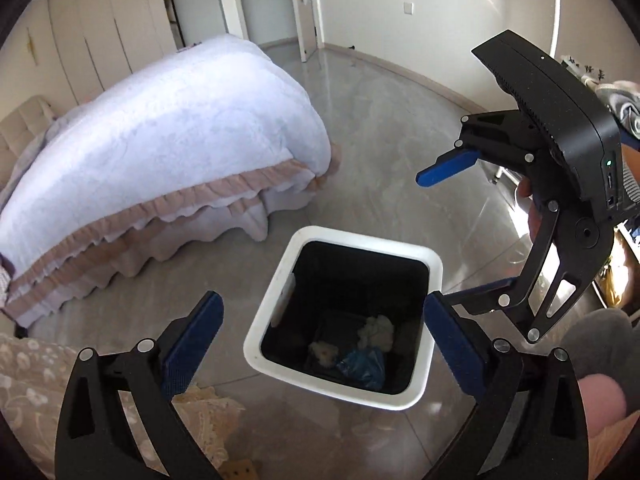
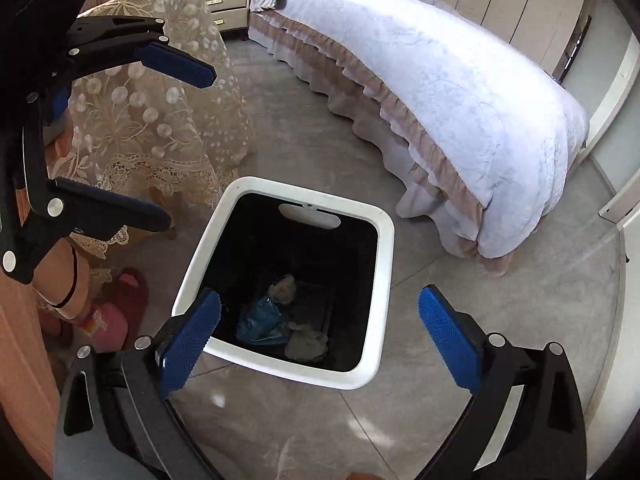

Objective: Collect trash
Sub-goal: 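Carry both items over the white bin and open both tools to release, then move both tools back over the table toward the remaining trash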

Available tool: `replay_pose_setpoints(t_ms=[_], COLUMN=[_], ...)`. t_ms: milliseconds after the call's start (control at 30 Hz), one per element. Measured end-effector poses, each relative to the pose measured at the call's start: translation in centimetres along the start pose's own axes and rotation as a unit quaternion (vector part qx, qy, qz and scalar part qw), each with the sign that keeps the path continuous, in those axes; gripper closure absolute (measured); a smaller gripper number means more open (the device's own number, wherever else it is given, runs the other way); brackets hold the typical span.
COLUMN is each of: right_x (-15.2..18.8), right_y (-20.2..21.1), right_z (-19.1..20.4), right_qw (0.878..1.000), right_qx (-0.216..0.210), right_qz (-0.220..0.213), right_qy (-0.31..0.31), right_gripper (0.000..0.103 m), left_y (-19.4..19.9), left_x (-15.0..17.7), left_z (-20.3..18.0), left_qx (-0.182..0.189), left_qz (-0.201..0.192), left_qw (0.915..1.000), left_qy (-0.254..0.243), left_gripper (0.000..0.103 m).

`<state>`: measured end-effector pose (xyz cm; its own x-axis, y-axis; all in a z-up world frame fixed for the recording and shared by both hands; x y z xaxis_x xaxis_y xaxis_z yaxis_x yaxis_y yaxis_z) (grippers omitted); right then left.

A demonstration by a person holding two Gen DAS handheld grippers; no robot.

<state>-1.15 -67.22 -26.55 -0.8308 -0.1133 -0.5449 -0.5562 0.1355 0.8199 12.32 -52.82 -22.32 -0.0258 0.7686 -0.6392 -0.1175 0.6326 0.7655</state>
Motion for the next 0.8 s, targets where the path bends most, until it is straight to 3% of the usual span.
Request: replay_pose_setpoints(t_ms=[233, 467, 633, 800], right_x=[-3.4, -8.4, -12.5, -16.0], right_y=[4.6, 8.7, 10.8, 12.0], right_z=[2.7, 7.0, 10.8, 15.4], right_qw=[0.997, 0.989, 0.976, 0.962], right_qx=[0.001, -0.036, -0.078, -0.115], right_qz=[-0.058, -0.132, -0.191, -0.229], right_qy=[0.044, 0.064, 0.075, 0.092], right_gripper=[0.004, 0.004, 0.004, 0.004], left_y=[6.7, 14.7, 20.7, 26.6], left_x=[0.0, 3.1, 6.1, 9.6], left_z=[-0.7, 1.2, 2.7, 4.4], left_qx=[-0.027, -0.144, -0.238, -0.326], left_qz=[-0.041, -0.055, -0.064, -0.075], left_qw=[0.9985, 0.9838, 0.9596, 0.9189], left_qy=[0.025, 0.091, 0.136, 0.209], left_gripper=[0.004, 0.004, 0.004, 0.004])
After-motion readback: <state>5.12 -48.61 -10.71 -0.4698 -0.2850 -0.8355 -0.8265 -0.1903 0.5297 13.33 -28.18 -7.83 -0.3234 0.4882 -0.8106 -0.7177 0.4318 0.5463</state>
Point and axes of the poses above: each gripper's, at about its wrist camera, not at the fingertips, and y roughly against the way its jaws point, z to its left, x to its underside, the point moved 2 cm from there along -y, roughly the way its jaws point, and after that the axes turned 4 degrees about y, right-handed, at the moved point
